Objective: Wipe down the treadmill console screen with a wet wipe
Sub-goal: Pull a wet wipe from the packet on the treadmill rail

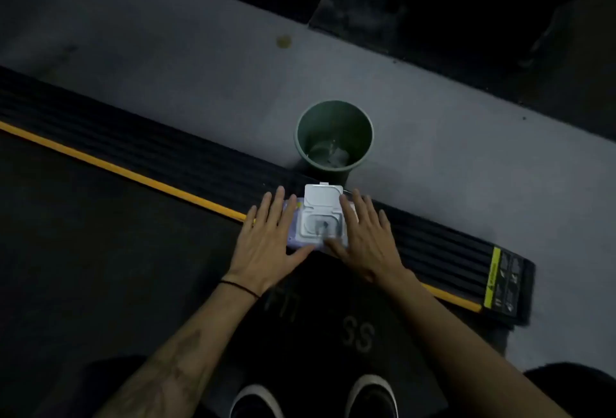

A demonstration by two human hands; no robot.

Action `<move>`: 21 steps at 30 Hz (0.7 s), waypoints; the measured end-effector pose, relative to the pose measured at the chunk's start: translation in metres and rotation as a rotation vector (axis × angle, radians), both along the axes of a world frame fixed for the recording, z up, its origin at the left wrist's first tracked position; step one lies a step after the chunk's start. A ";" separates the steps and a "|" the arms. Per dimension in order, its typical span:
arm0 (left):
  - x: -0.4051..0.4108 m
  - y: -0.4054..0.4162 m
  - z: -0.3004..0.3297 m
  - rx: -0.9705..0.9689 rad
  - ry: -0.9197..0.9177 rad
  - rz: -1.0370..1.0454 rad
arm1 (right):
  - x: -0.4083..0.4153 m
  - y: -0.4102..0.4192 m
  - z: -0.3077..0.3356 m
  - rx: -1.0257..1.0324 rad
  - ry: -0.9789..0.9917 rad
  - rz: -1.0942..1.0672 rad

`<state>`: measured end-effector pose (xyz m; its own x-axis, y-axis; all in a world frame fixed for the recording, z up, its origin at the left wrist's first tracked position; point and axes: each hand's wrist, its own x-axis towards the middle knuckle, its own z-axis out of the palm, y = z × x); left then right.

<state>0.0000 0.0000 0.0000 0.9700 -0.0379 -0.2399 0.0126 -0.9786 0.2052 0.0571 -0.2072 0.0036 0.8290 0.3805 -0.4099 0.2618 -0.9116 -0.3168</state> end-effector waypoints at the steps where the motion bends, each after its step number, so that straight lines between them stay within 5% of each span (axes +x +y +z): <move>1: 0.003 -0.001 -0.008 0.003 0.026 -0.014 | 0.000 0.001 -0.011 0.003 -0.025 0.008; 21: 0.026 -0.015 -0.054 0.133 0.102 -0.107 | 0.012 0.016 -0.067 -0.017 -0.236 0.263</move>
